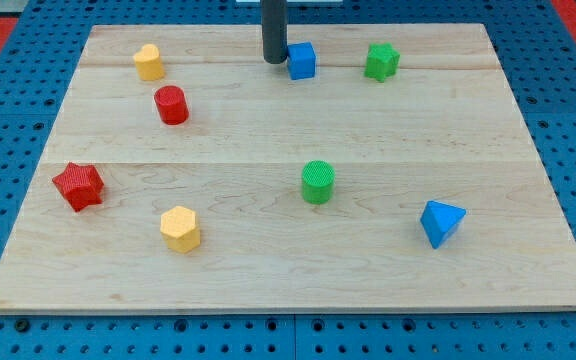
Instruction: Move the yellow heart towards the blue cube
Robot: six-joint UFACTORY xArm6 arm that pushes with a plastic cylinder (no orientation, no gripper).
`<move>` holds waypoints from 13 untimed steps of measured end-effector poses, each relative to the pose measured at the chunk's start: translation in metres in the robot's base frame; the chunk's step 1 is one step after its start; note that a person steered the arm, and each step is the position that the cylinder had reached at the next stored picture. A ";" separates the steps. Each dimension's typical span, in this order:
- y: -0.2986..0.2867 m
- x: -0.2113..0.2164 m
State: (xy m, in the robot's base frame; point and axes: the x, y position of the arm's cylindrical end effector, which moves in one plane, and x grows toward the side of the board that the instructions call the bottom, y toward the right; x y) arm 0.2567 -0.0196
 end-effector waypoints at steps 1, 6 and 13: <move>-0.013 -0.002; -0.284 -0.049; -0.133 0.006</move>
State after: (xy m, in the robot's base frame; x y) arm 0.2630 -0.1523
